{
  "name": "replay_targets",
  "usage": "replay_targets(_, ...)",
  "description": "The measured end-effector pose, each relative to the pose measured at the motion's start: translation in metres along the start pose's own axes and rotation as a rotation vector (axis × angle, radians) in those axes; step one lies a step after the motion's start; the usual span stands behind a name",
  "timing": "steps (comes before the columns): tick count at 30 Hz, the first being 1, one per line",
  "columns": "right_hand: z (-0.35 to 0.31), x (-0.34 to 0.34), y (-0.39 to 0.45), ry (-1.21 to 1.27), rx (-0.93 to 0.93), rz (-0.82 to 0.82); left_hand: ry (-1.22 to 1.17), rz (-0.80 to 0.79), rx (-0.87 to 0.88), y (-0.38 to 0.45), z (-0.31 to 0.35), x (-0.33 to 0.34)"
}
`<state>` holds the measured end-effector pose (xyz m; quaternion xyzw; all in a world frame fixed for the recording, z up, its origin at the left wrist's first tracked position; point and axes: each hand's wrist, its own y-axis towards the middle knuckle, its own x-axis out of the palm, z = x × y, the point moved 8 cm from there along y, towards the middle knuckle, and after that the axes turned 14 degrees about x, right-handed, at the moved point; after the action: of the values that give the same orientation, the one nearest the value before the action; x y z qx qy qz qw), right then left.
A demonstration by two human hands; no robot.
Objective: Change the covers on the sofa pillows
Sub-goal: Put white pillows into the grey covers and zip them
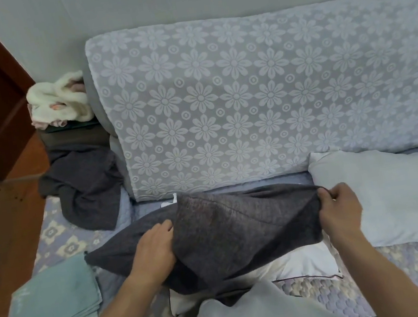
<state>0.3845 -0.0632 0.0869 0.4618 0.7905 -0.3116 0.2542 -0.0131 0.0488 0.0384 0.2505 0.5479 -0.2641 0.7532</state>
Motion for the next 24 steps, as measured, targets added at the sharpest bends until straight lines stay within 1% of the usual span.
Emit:
replay_targets(2, 0.001, 0.013, 0.001, 0.029, 0.003, -0.061, -0.064, 0.001, 0.052, 0.006, 0.009, -0.004)
replay_targets(4, 0.005, 0.032, -0.001, 0.068, 0.023, -0.177, -0.074, 0.029, 0.117, 0.009, 0.02, -0.007)
replay_targets(5, 0.009, 0.042, -0.002, 0.081, 0.053, -0.253, -0.101, 0.022, 0.105, 0.007, 0.019, -0.008)
replay_targets(8, 0.021, 0.067, -0.006, 0.15, 0.182, -0.494, -0.24, 0.076, -0.023, 0.005, 0.022, -0.007)
replay_targets(9, 0.022, 0.072, -0.008, 0.2, 0.227, -0.564, -0.244, 0.095, -0.006, 0.009, 0.031, -0.002)
replay_targets(10, 0.022, 0.076, -0.009, 0.248, 0.269, -0.624, -0.16, 0.086, 0.061, 0.015, 0.045, 0.004)
replay_targets(11, 0.02, 0.079, -0.011, 0.286, 0.3, -0.674, -0.078, 0.027, 0.118, 0.022, 0.057, 0.014)
replay_targets(12, 0.017, 0.081, -0.013, 0.298, 0.307, -0.711, -0.057, -0.059, 0.109, 0.027, 0.066, 0.025)
replay_targets(13, 0.014, 0.082, -0.015, 0.289, 0.293, -0.739, -0.065, -0.1, 0.095, 0.033, 0.072, 0.032)
replay_targets(15, 0.005, 0.083, -0.019, 0.223, 0.214, -0.751, -0.117, -0.152, 0.089, 0.038, 0.084, 0.04)
replay_targets(16, 0.002, 0.081, -0.019, 0.182, 0.164, -0.726, -0.132, -0.172, 0.076, 0.042, 0.091, 0.039)
replay_targets(17, -0.001, 0.079, -0.019, 0.152, 0.124, -0.688, -0.129, -0.158, 0.066, 0.044, 0.095, 0.033)
replay_targets(19, -0.004, 0.073, -0.019, 0.108, 0.079, -0.6, -0.116, -0.176, 0.055, 0.049, 0.1, 0.031)
replay_targets(22, 0.002, 0.068, -0.012, 0.066, 0.091, -0.517, -0.052, -0.316, 0.149, 0.045, 0.109, 0.046)
replay_targets(24, 0.009, 0.068, -0.005, 0.056, 0.119, -0.531, -0.004, -0.347, 0.215, 0.04, 0.11, 0.054)
